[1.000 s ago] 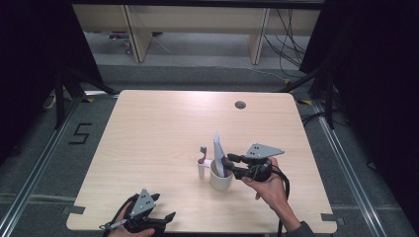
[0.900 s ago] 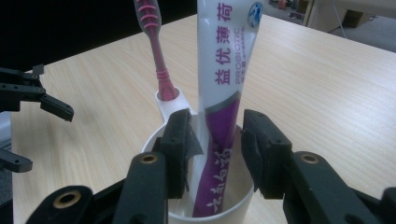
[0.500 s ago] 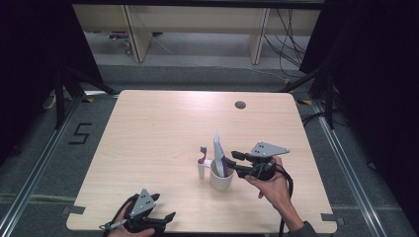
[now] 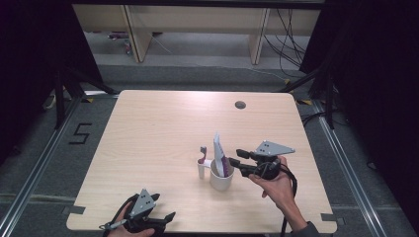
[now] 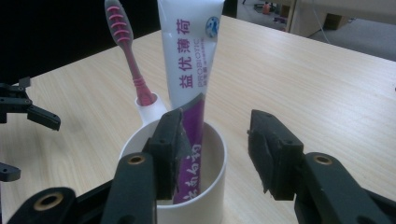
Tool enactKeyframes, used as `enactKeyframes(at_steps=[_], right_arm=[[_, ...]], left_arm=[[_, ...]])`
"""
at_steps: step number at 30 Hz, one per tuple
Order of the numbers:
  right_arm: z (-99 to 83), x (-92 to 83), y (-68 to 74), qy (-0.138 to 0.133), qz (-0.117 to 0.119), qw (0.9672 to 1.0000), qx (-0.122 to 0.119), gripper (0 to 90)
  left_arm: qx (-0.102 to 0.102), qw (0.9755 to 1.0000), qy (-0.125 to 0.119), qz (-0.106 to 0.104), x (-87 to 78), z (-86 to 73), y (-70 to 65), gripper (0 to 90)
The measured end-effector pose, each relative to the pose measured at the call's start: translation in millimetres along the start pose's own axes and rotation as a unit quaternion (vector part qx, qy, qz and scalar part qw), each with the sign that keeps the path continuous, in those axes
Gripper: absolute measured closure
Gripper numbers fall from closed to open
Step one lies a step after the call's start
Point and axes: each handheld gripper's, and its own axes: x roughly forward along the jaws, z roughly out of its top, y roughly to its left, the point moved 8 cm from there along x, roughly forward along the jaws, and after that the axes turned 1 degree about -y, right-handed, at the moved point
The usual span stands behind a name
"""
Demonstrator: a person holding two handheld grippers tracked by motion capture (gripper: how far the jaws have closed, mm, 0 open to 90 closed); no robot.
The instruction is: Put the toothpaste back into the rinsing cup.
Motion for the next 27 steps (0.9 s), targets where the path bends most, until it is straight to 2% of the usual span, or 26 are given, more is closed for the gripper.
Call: enactKeyframes(at_steps=[3,4,6,7,9,10,14,15,16,17,18,19,20,21,22,23,25,27], right_arm=[[-0.5,-3.5,-1.4,0.005,-0.002,0.9999,0.009,54.0],[-0.5,-4.2,-0.5,0.000,-0.004,0.9997,0.023,53.4],[-0.7,-6.9,-5.6,0.001,-0.012,0.9999,0.011,51.5],[-1.1,-7.3,-4.1,-0.002,-0.011,0.9995,0.029,51.4],[-2.5,-10.8,-6.7,0.002,-0.013,0.9995,0.028,50.7],[-2.6,-11.2,-10.5,-0.002,-0.019,0.9997,0.016,50.1],[-6.2,-15.4,-14.1,-0.006,-0.024,0.9991,0.033,47.8],[-7.3,-17.4,-16.5,-0.002,-0.022,0.9995,0.024,47.2],[-8.5,-19.9,-16.6,0.000,-0.029,0.9989,0.037,46.5],[-9.2,-21.7,-19.5,0.001,-0.031,0.9991,0.028,46.3],[-9.3,-21.8,-19.5,-0.005,-0.027,0.9991,0.032,45.8],[-11.1,-24.2,-19.0,0.000,-0.027,0.9987,0.042,45.4],[-10.8,-24.9,-22.3,-0.005,-0.034,0.9988,0.033,45.0],[-12.3,-27.6,-23.5,-0.002,-0.035,0.9987,0.036,44.4],[-13.6,-28.9,-22.6,-0.001,-0.036,0.9982,0.049,43.8],[-13.7,-30.4,-25.9,-0.005,-0.040,0.9985,0.038,43.1],[-15.8,-33.9,-27.1,-0.005,-0.044,0.9977,0.050,41.3],[-17.5,-37.1,-30.4,-0.003,-0.048,0.9979,0.043,40.1]], left_arm=[[0.000,1.0000,-0.003,0.000,0.4,0.2,-0.1,19.1],[0.000,1.0000,-0.002,0.000,0.4,0.1,0.0,19.1],[0.000,1.0000,0.000,0.001,0.0,0.0,0.1,19.1],[0.000,1.0000,0.000,0.001,0.0,0.0,0.1,19.1],[0.006,1.0000,0.005,0.000,-1.0,-0.6,1.2,19.1],[0.006,1.0000,0.006,0.001,-0.9,-0.7,1.3,19.1],[0.007,1.0000,0.006,0.001,-0.9,-0.8,1.2,19.1],[0.006,1.0000,0.006,0.001,-0.9,-0.8,1.2,19.1],[0.006,1.0000,0.006,0.001,-0.9,-0.8,1.2,19.1],[0.006,1.0000,0.006,0.001,-0.9,-0.7,1.3,19.1],[0.006,1.0000,0.006,0.001,-0.9,-0.8,1.3,19.1],[0.006,1.0000,0.006,0.001,-0.8,-0.8,1.3,19.1],[0.006,1.0000,0.006,0.001,-0.8,-0.8,1.2,19.1],[0.006,1.0000,0.006,0.001,-0.8,-0.8,1.2,19.1],[0.007,1.0000,0.006,0.001,-0.8,-0.8,1.3,19.1],[0.006,1.0000,0.006,0.001,-0.8,-0.7,1.3,19.1],[0.006,1.0000,0.005,0.002,-1.0,-0.6,1.3,19.1],[0.004,1.0000,0.005,0.001,-1.0,-0.6,1.2,19.1]])
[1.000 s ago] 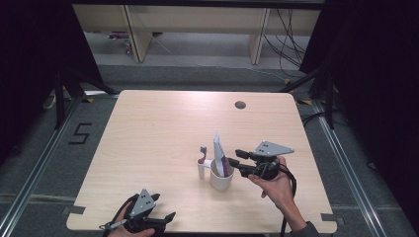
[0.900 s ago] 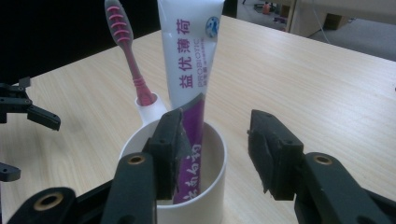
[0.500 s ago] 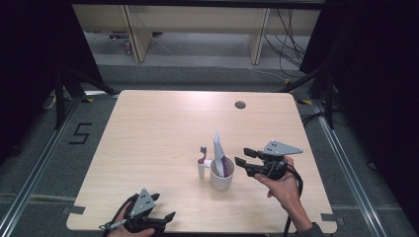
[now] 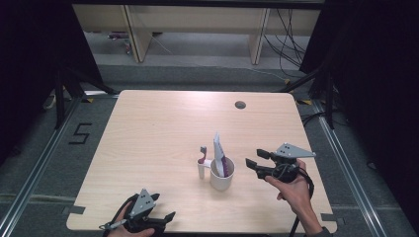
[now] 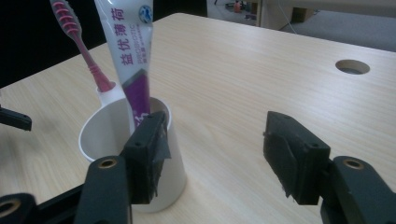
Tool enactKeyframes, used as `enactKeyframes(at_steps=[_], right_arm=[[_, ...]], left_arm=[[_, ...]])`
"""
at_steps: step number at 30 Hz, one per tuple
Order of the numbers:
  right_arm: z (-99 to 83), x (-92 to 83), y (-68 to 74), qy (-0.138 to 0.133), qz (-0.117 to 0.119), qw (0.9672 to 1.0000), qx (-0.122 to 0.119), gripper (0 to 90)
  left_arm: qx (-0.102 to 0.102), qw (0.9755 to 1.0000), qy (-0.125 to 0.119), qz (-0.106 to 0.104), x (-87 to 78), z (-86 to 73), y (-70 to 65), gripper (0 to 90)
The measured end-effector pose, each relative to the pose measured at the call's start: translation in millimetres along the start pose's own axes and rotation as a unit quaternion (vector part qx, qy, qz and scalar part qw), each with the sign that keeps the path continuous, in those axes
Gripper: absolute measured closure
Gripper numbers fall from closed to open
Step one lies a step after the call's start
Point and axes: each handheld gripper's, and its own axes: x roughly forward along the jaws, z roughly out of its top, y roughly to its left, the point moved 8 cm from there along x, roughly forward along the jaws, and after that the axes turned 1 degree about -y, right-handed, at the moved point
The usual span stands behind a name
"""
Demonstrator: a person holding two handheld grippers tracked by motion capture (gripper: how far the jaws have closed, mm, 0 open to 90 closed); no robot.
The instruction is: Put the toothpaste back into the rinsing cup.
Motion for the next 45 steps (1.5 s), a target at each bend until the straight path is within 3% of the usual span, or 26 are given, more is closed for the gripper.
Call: enactKeyframes(at_steps=[6,8,10,14,15,16,17,18,20,21,22,23,24,28,31,33,34,35,37,38,39,40,42,43,44,45], right_arm=[[-6.1,-9.7,-5.0,0.002,-0.007,0.9998,0.016,37.7],[-7.5,-11.7,-8.4,-0.002,-0.011,0.9999,0.007,37.2],[-11.0,-14.5,-7.5,0.003,-0.010,0.9997,0.021,36.8],[-14.3,-17.1,-10.3,0.002,-0.012,0.9998,0.017,36.6],[-16.0,-18.3,-7.7,0.007,-0.010,0.9993,0.034,36.5],[-16.1,-17.2,-10.5,0.001,-0.013,0.9997,0.020,36.4],[-17.4,-18.4,-8.2,0.002,-0.011,0.9994,0.033,36.3],[-18.6,-19.8,-10.7,0.009,-0.014,0.9997,0.020,36.3],[-21.1,-21.2,-9.6,0.013,-0.015,0.9994,0.030,36.1],[-20.7,-19.6,-11.7,0.001,-0.015,0.9997,0.017,36.0],[-22.3,-20.7,-8.9,0.006,-0.012,0.9994,0.032,35.9],[-23.2,-21.2,-10.7,0.007,-0.013,0.9997,0.020,35.5],[-24.5,-20.7,-9.9,0.006,-0.011,0.9996,0.025,35.1],[-29.3,-21.9,-8.5,0.009,-0.012,0.9992,0.038,34.3],[-32.9,-22.3,-10.3,0.010,-0.014,0.9994,0.032,33.6],[-37.7,-22.6,-8.5,0.021,-0.017,0.9985,0.047,33.1],[-38.1,-21.8,-9.1,0.015,-0.011,0.9991,0.039,32.6],[-40.1,-21.9,-7.1,0.017,-0.009,0.9985,0.051,32.3],[-42.0,-21.9,-8.6,0.013,-0.009,0.9989,0.043,31.8],[-43.5,-22.8,-5.9,0.017,-0.007,0.9981,0.059,31.5],[-44.1,-23.0,-8.1,0.014,-0.007,0.9989,0.044,31.3],[-45.5,-23.4,-5.0,0.015,-0.006,0.9978,0.064,31.0],[-48.1,-23.7,-8.5,0.013,-0.013,0.9989,0.044,30.5],[-49.9,-24.4,-4.9,0.015,-0.008,0.9980,0.061,30.1],[-52.1,-25.1,-4.2,0.019,-0.008,0.9979,0.062,29.5],[-53.7,-24.9,-6.1,0.018,-0.006,0.9988,0.046,29.3]], left_arm=[[0.000,1.0000,-0.004,0.000,0.0,0.3,0.3,19.1],[0.000,1.0000,-0.003,0.000,0.2,0.3,0.2,19.1],[-0.001,1.0000,-0.003,-0.001,0.1,0.2,-0.1,19.1],[0.001,1.0000,-0.001,0.001,-0.6,0.6,0.5,19.1],[0.002,1.0000,-0.001,0.000,-0.5,1.0,0.3,19.1],[0.001,1.0000,-0.005,0.000,0.0,1.8,-0.3,19.1],[-0.002,0.9999,-0.011,0.000,1.4,2.6,-0.7,19.1],[0.007,1.0000,-0.001,0.002,0.2,1.2,0.6,19.1],[0.004,1.0000,0.001,0.002,-0.3,0.6,0.4,19.1],[0.002,1.0000,-0.001,0.002,-0.1,0.8,0.3,19.1],[-0.007,0.9999,-0.010,0.000,0.8,2.2,-1.6,19.1],[0.001,1.0000,-0.004,0.002,0.1,1.5,0.0,19.1],[0.006,1.0000,-0.002,0.003,0.4,1.2,0.7,19.1],[-0.001,1.0000,-0.005,0.001,0.6,2.0,-0.5,19.1],[0.003,1.0000,-0.001,-0.001,-0.2,1.3,0.1,19.1],[0.003,1.0000,0.000,-0.001,-0.5,0.9,0.3,19.1],[0.000,1.0000,0.000,0.000,-0.6,1.0,0.3,19.1],[-0.001,1.0000,-0.001,0.001,-0.6,1.2,0.4,19.1],[-0.003,1.0000,-0.004,0.000,-0.5,2.0,0.0,19.1],[-0.003,1.0000,-0.006,-0.001,-0.3,2.2,0.0,19.1],[0.006,1.0000,0.002,0.003,-1.0,1.2,2.1,19.1],[0.001,1.0000,0.000,0.003,-0.8,1.5,1.6,19.1],[-0.008,0.9999,-0.006,0.000,-0.2,2.0,0.1,19.1],[-0.009,0.9999,-0.006,0.002,-0.1,2.0,0.3,19.1],[-0.009,0.9999,-0.007,0.001,0.0,2.0,0.2,19.1],[-0.008,0.9999,-0.006,0.002,0.0,1.9,0.2,19.1]])
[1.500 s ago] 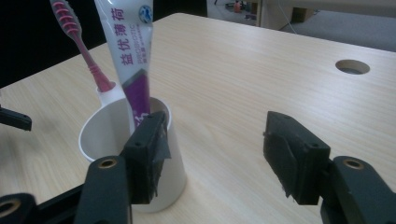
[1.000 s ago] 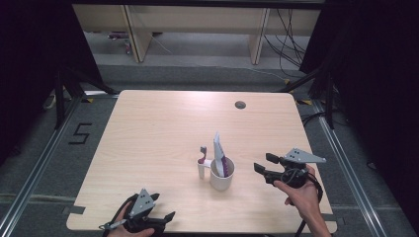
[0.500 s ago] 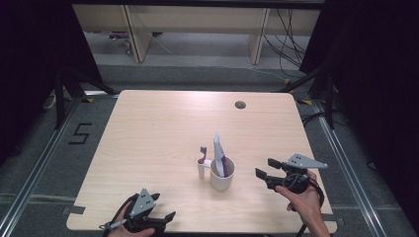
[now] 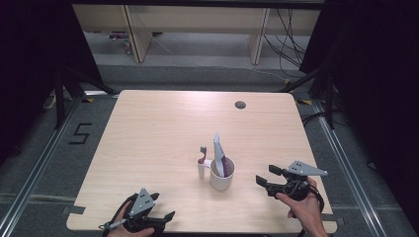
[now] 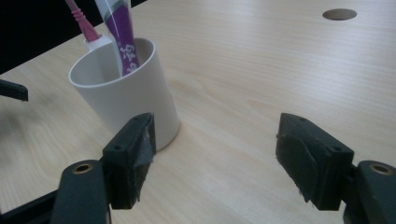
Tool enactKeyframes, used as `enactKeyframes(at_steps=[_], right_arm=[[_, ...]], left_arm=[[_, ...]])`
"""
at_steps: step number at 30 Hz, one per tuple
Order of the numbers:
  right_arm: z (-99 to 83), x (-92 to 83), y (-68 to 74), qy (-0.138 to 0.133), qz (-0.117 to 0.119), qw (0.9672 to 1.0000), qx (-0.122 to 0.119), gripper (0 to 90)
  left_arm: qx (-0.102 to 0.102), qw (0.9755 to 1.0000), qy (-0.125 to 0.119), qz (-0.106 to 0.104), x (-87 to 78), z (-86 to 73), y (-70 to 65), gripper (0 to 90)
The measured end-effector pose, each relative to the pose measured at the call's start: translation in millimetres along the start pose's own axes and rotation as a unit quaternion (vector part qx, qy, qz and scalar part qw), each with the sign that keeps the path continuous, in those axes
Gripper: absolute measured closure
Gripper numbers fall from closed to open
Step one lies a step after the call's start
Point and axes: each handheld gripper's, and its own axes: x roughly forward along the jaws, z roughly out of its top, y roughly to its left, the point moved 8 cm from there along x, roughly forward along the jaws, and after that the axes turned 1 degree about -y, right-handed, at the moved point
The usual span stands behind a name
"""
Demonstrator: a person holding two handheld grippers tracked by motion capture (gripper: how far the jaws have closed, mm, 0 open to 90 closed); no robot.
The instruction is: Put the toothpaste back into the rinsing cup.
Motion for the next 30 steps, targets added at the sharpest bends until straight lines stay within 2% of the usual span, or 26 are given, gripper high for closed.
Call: enactKeyframes(at_steps=[3,4,5,6,7,8,9,12,14,15,16,17,18,19,20,21,22,23,24,25,26,27,28,29,30], right_arm=[[-5.0,-1.0,0.3,0.001,-0.002,1.0000,-0.004,28.6],[-6.9,-0.6,0.4,0.000,-0.003,1.0000,-0.003,28.4],[-9.3,-0.5,3.0,0.006,-0.001,0.9999,0.011,28.2],[-10.1,0.1,0.7,0.003,-0.003,1.0000,-0.005,28.1],[-11.0,-0.4,0.2,0.006,-0.005,0.9999,-0.011,28.0],[-12.5,-0.2,2.7,0.009,-0.001,1.0000,0.000,28.0],[-12.5,0.3,2.0,0.008,0.000,1.0000,-0.005,27.9],[-11.3,0.5,1.0,0.005,0.001,0.9999,-0.012,27.9],[-12.1,0.0,0.6,0.008,0.000,0.9999,-0.013,27.9],[-13.3,0.2,3.6,0.009,0.004,1.0000,0.003,27.8],[-12.7,-0.3,0.9,0.004,0.000,0.9999,-0.013,27.8],[-14.5,-1.1,3.3,0.008,0.002,1.0000,0.000,27.8],[-14.7,-3.3,1.9,0.011,-0.003,0.9999,-0.006,27.8],[-16.5,-6.3,4.2,0.017,-0.001,0.9998,0.004,27.7],[-15.7,-6.6,1.3,0.008,-0.004,0.9998,-0.015,27.5],[-16.8,-7.6,2.0,0.006,-0.004,0.9999,-0.010,27.3],[-19.0,-8.8,1.2,0.010,-0.008,0.9999,-0.011,27.1],[-21.5,-10.5,1.6,0.016,-0.007,0.9998,-0.003,26.5],[-23.2,-11.3,0.8,0.017,-0.011,0.9998,-0.006,25.8],[-25.8,-13.3,0.1,0.024,-0.014,0.9996,-0.005,25.6],[-27.0,-14.3,-1.9,0.024,-0.016,0.9995,-0.014,25.3],[-27.8,-15.4,-0.4,0.023,-0.015,0.9996,-0.004,24.8],[-29.2,-16.6,0.4,0.025,-0.016,0.9996,0.001,24.2],[-30.2,-18.3,-1.3,0.028,-0.020,0.9994,-0.009,23.2],[-31.1,-19.2,-0.3,0.030,-0.020,0.9993,-0.007,22.4]], left_arm=[[0.001,1.0000,0.001,0.001,0.3,-0.5,0.7,19.1],[0.012,0.9999,0.010,0.003,-0.9,-1.9,3.0,19.1],[0.005,1.0000,0.004,0.001,-0.4,-1.3,1.6,19.1],[0.007,1.0000,0.006,0.002,-0.9,-1.6,2.3,19.1],[0.007,1.0000,0.006,0.002,-1.3,-1.6,2.5,19.1],[-0.001,1.0000,-0.003,0.002,-0.3,-0.7,1.7,19.1],[-0.006,1.0000,-0.001,0.005,-0.8,-1.5,1.4,19.1],[0.007,0.9999,0.010,0.010,-2.7,-3.5,5.1,19.1],[0.000,1.0000,0.003,0.007,-1.9,-2.6,3.6,19.1],[0.000,1.0000,0.004,0.006,-1.5,-2.9,3.6,19.1],[0.003,0.9999,0.008,0.009,-1.5,-4.1,4.6,19.1],[0.002,0.9999,0.007,0.008,-1.5,-4.7,4.2,19.1],[-0.005,1.0000,-0.001,0.006,-0.8,-4.0,2.7,19.1],[0.008,0.9998,0.013,0.010,-3.5,-5.6,5.2,19.1],[0.005,0.9999,0.009,0.012,-4.0,-5.1,4.7,19.1],[0.008,0.9998,0.011,0.011,-4.8,-5.1,5.3,19.1],[-0.001,1.0000,0.002,0.007,-3.8,-3.8,3.3,19.1],[-0.002,1.0000,0.003,0.007,-3.6,-3.9,3.4,19.1],[0.007,0.9998,0.012,0.011,-4.1,-5.2,5.1,19.1],[-0.007,0.9999,-0.005,0.005,-1.2,-3.1,1.7,19.1],[0.007,0.9999,0.006,0.009,-1.9,-4.5,4.0,19.1],[0.007,0.9999,0.005,0.008,-1.7,-4.3,3.5,19.1],[-0.004,1.0000,-0.003,0.005,-0.9,-3.1,1.2,19.1],[0.006,0.9999,0.005,0.008,-1.8,-4.2,3.5,19.1],[0.006,0.9999,0.005,0.008,-1.6,-4.3,3.7,19.1]])
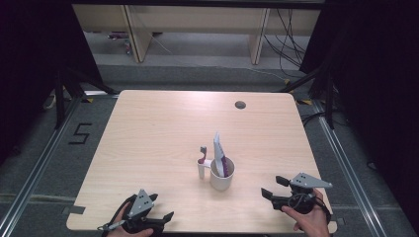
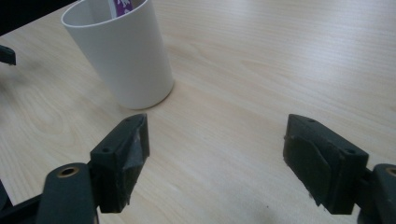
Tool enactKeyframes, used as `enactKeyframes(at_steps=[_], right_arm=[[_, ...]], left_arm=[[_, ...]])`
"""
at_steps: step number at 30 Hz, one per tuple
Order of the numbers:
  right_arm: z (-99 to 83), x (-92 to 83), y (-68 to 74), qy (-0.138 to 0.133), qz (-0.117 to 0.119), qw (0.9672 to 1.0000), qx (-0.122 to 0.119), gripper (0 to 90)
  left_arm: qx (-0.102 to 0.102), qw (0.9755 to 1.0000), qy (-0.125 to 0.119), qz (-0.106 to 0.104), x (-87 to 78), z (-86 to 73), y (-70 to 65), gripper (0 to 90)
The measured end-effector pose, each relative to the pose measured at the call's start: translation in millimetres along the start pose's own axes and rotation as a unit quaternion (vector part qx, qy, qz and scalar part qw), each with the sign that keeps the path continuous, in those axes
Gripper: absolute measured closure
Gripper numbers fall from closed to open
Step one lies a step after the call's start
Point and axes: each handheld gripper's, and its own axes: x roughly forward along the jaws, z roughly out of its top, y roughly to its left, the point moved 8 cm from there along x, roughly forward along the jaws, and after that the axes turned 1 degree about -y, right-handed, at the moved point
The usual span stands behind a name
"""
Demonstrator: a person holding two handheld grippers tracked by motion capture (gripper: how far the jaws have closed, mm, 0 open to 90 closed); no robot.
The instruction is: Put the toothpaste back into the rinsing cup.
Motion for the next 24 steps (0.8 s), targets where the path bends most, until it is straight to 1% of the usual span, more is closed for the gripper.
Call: enactKeyframes(at_steps=[1,2,3,4,5,6,7,8,9,10,11,12,13,14,15,16,18,19,21,22,23,24], right_arm=[[-0.9,0.0,-1.0,-0.001,-0.004,1.0000,-0.008,21.8],[-3.5,-0.9,1.6,0.009,-0.006,0.9999,0.007,21.1],[-2.8,-0.7,0.1,0.002,-0.008,0.9999,-0.007,20.2],[-4.1,-1.3,0.8,0.006,-0.007,0.9999,-0.009,19.1],[-5.3,-0.7,3.2,0.007,-0.005,1.0000,-0.001,18.3],[-5.4,-0.6,1.4,0.005,-0.008,0.9999,-0.014,17.8],[-7.0,-1.4,1.8,0.012,-0.012,0.9996,-0.022,17.3],[-7.7,-1.7,2.1,0.013,-0.013,0.9996,-0.023,17.4],[-10.3,-2.5,5.3,0.022,-0.008,0.9996,-0.014,17.3],[-10.6,-2.7,4.3,0.022,-0.010,0.9995,-0.019,17.3],[-11.1,-2.4,3.4,0.020,-0.017,0.9993,-0.027,17.3],[-12.8,-4.0,4.6,0.027,-0.013,0.9992,-0.026,17.3],[-14.6,-4.4,7.1,0.030,-0.010,0.9994,-0.012,17.3],[-15.0,-4.5,4.8,0.028,-0.014,0.9991,-0.028,17.1],[-16.9,-5.2,6.4,0.033,-0.014,0.9992,-0.020,16.8],[-18.0,-5.8,4.7,0.035,-0.017,0.9988,-0.029,16.8],[-19.4,-5.0,5.3,0.034,-0.017,0.9990,-0.025,16.8],[-22.2,-6.4,5.9,0.037,-0.014,0.9988,-0.029,16.9],[-24.8,-6.9,6.1,0.040,-0.017,0.9986,-0.032,16.9],[-26.4,-7.6,8.6,0.044,-0.013,0.9987,-0.023,16.9],[-26.4,-7.6,8.6,0.044,-0.013,0.9987,-0.023,16.9],[-29.8,-8.2,8.6,0.051,-0.014,0.9981,-0.031,16.9]], left_arm=[[0.000,1.0000,0.000,0.000,0.0,-0.1,0.1,19.1],[-0.003,1.0000,-0.002,0.000,0.2,0.2,-0.5,19.1],[0.002,1.0000,0.001,0.000,-0.1,-0.2,-0.1,19.1],[0.000,1.0000,0.003,0.001,-0.6,-0.3,-0.6,19.1],[-0.002,1.0000,0.000,-0.003,-0.6,-0.1,-1.8,19.1],[0.001,1.0000,0.003,-0.002,-1.1,-0.6,-1.1,19.1],[0.003,1.0000,0.004,-0.003,-1.4,-0.8,-0.7,19.1],[0.001,1.0000,0.002,-0.001,-1.6,-0.7,-0.5,19.1],[-0.001,1.0000,0.002,-0.001,-1.8,-0.7,-0.5,19.1],[-0.008,1.0000,-0.005,0.000,-1.0,0.2,-1.3,19.1],[0.000,1.0000,0.002,-0.001,-2.0,-0.7,-0.4,19.1],[0.000,1.0000,0.002,-0.001,-1.8,-0.7,-0.5,19.0],[0.000,1.0000,0.003,-0.001,-1.8,-0.8,-0.6,19.1],[0.000,1.0000,0.003,-0.001,-1.8,-0.8,-0.7,19.1],[0.000,1.0000,0.003,-0.001,-1.8,-0.8,-0.7,19.0],[0.000,1.0000,0.003,-0.001,-1.8,-0.8,-0.6,19.1],[0.001,1.0000,0.003,-0.001,-1.7,-0.7,-0.5,19.1],[0.001,1.0000,0.003,-0.001,-1.8,-0.8,-0.5,19.1],[0.001,1.0000,0.003,-0.001,-1.7,-0.8,-0.6,19.0],[0.002,1.0000,0.003,-0.001,-1.6,-0.8,-0.5,19.1],[0.002,1.0000,0.003,-0.001,-1.6,-0.8,-0.5,19.1],[0.003,1.0000,0.004,-0.001,-1.7,-1.0,-0.7,19.1]])
